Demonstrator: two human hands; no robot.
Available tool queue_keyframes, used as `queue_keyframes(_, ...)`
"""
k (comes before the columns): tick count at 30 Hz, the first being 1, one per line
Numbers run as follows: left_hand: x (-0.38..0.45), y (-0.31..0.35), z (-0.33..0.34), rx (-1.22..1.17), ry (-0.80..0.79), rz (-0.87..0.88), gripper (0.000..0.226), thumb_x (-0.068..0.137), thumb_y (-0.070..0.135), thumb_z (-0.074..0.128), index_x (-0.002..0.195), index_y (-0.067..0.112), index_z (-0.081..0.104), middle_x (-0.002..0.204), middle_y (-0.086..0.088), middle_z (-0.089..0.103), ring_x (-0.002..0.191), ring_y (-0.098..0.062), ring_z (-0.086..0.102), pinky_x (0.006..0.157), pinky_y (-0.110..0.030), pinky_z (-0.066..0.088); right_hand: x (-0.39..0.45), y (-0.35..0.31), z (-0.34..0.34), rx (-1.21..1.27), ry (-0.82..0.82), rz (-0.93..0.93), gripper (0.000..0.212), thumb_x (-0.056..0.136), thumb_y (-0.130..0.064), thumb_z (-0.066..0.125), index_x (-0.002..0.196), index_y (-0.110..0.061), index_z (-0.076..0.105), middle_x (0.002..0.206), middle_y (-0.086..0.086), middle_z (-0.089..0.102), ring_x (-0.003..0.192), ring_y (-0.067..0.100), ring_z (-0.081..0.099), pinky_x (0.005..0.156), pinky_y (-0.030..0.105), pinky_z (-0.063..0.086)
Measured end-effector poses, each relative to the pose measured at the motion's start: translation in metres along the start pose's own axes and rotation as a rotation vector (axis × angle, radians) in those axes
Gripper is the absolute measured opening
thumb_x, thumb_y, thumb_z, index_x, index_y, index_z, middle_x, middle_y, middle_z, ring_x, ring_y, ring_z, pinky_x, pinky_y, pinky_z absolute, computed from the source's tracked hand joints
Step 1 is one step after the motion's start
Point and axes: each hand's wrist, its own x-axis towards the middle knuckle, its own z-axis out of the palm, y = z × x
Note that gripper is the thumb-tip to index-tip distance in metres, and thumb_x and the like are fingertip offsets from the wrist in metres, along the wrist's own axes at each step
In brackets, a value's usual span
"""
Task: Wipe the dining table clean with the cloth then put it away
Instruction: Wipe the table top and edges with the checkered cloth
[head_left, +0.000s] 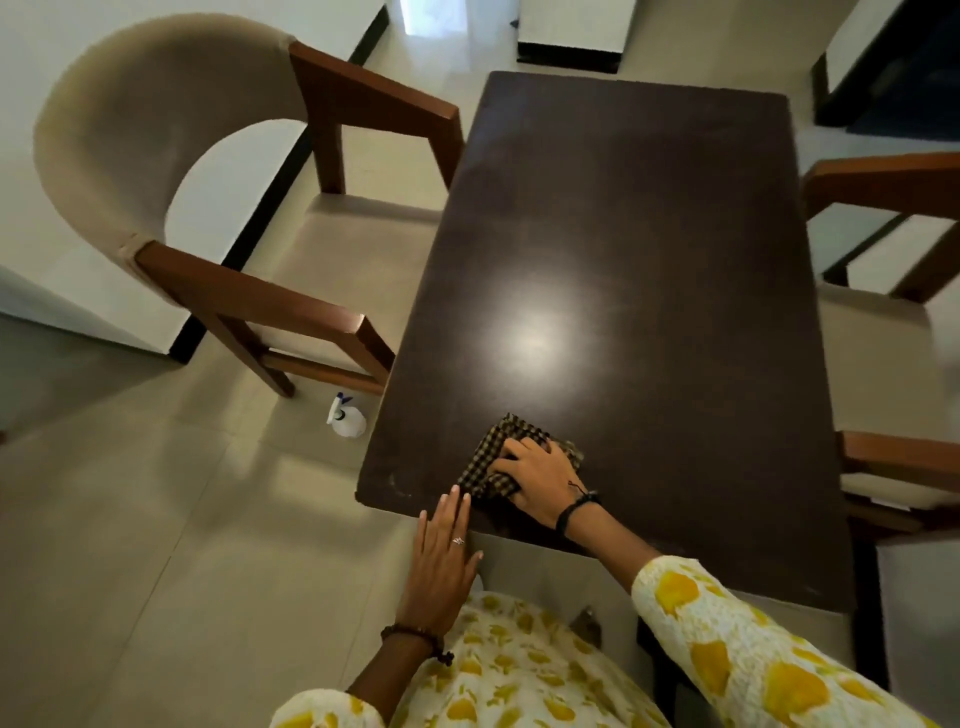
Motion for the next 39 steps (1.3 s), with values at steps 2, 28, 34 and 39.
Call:
queue_keyframes(2, 0.0, 0.026, 0.01, 0.041, -0.033, 0.075, 0.071, 0.086, 0.039, 0.037, 0.146, 0.012, 0.01, 0.154, -0.003, 0.0, 0.139, -0.02, 0.011, 0.112, -0.037, 0.007, -0.026, 0.022, -0.001, 0.017, 0.015, 0.048, 0.037, 0.087, -0.018, 0.051, 0.124, -0.023, 0.053, 0.126, 0.003, 0.045, 0.117, 0.023, 0.041, 0.093, 0.04, 0.033)
queue_keyframes(28, 0.006, 0.141, 0.069, 0.21, -0.139, 0.239, 0.125, 0.051, 0.029, 0.086, 0.146, 0.03, 0.005, 0.154, -0.007, -0.01, 0.14, -0.03, -0.007, 0.107, -0.054, 0.001, -0.253, 0.188, 0.018, 0.371, 0.388, 0.834, 0.031, 0.084, -0.019, 0.063, 0.113, -0.008, 0.06, 0.118, 0.014, 0.056, 0.109, 0.032, 0.052, 0.09, 0.039, 0.042)
queue_keyframes(34, 0.005, 0.141, 0.068, 0.218, -0.155, 0.242, 0.123, 0.053, 0.029, 0.085, 0.146, 0.029, 0.005, 0.154, -0.007, -0.011, 0.14, -0.03, -0.007, 0.106, -0.053, 0.0, -0.255, 0.169, 0.028, 0.586, 0.532, 1.095, 0.038, 0.084, -0.026, 0.063, 0.116, -0.005, 0.061, 0.119, 0.017, 0.06, 0.11, 0.033, 0.053, 0.088, 0.035, 0.042)
queue_keyframes(39, 0.006, 0.141, 0.067, 0.212, -0.141, 0.232, 0.122, 0.053, 0.027, 0.085, 0.146, 0.031, 0.005, 0.154, -0.006, -0.013, 0.14, -0.028, -0.01, 0.107, -0.052, -0.002, -0.249, 0.154, 0.024, 0.869, 0.595, 1.269, 0.042, 0.083, -0.028, 0.066, 0.114, 0.0, 0.063, 0.115, 0.022, 0.063, 0.109, 0.038, 0.055, 0.092, 0.041, 0.046)
